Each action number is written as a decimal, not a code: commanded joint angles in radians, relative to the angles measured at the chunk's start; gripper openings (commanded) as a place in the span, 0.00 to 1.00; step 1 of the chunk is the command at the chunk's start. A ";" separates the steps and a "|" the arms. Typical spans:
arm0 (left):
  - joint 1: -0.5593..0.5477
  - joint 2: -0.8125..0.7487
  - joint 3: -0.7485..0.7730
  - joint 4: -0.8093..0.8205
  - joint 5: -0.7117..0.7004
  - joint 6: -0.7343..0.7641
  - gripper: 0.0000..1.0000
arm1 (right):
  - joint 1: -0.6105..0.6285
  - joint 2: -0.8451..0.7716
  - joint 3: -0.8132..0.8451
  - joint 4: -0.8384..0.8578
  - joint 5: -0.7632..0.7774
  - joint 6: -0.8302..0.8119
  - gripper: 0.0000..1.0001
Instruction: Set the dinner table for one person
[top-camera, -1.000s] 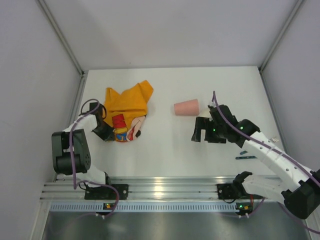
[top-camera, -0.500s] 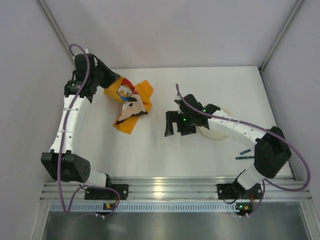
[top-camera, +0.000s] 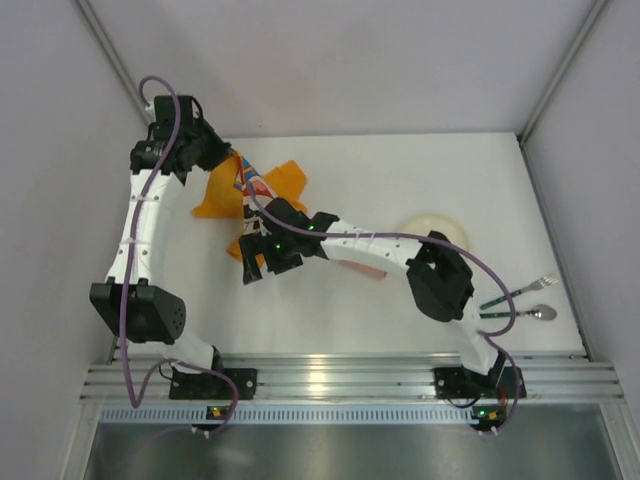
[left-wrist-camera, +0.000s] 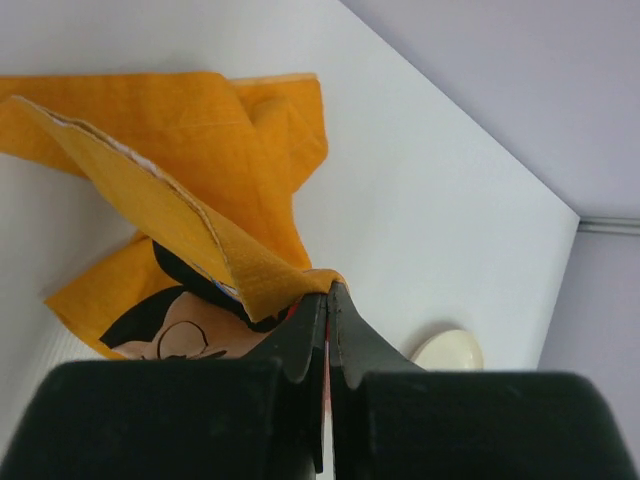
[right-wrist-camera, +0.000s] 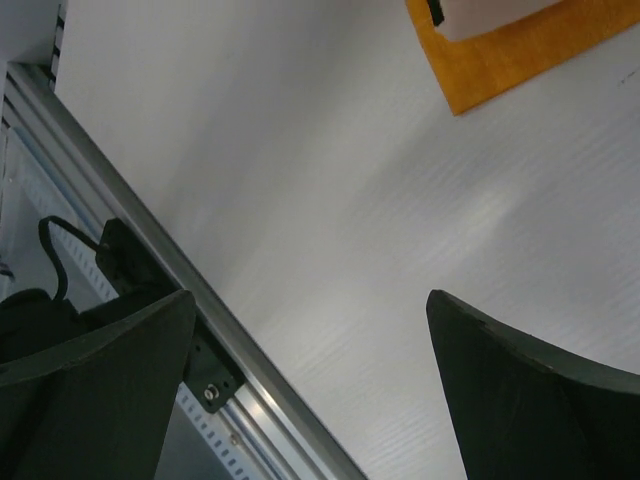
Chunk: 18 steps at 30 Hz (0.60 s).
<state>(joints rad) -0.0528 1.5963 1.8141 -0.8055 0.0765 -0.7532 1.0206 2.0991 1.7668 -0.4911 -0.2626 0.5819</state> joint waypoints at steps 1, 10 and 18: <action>0.031 -0.041 -0.038 -0.026 -0.064 0.012 0.00 | 0.003 0.094 0.117 0.046 0.040 0.038 1.00; 0.116 -0.065 -0.067 -0.032 -0.060 0.038 0.00 | -0.001 0.294 0.287 0.034 0.157 0.079 1.00; 0.162 -0.065 -0.087 -0.038 -0.026 0.074 0.00 | -0.011 0.423 0.404 -0.009 0.243 0.131 0.98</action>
<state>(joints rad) 0.0975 1.5768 1.7393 -0.8471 0.0360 -0.7082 1.0187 2.4691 2.1281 -0.4816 -0.0849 0.6762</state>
